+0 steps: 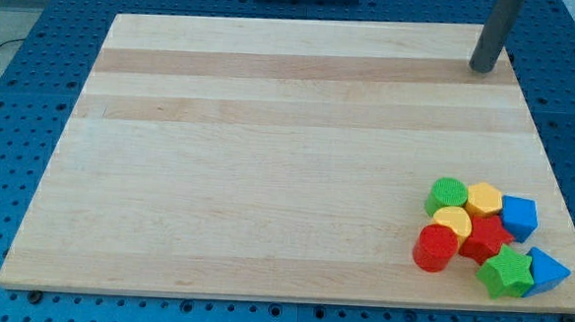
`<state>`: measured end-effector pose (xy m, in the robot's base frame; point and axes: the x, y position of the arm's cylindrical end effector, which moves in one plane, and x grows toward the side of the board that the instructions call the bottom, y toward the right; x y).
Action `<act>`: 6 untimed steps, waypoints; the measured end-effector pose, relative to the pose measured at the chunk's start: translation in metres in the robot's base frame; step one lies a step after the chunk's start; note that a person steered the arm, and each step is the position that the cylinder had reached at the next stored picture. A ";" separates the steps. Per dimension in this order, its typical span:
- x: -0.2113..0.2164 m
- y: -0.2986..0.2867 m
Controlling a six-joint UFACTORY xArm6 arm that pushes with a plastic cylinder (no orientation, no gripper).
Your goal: Slightly push the blue triangle downwards
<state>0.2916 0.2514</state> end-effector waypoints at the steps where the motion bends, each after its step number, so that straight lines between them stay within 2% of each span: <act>1: 0.023 0.017; 6: 0.194 0.011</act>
<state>0.4852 0.2629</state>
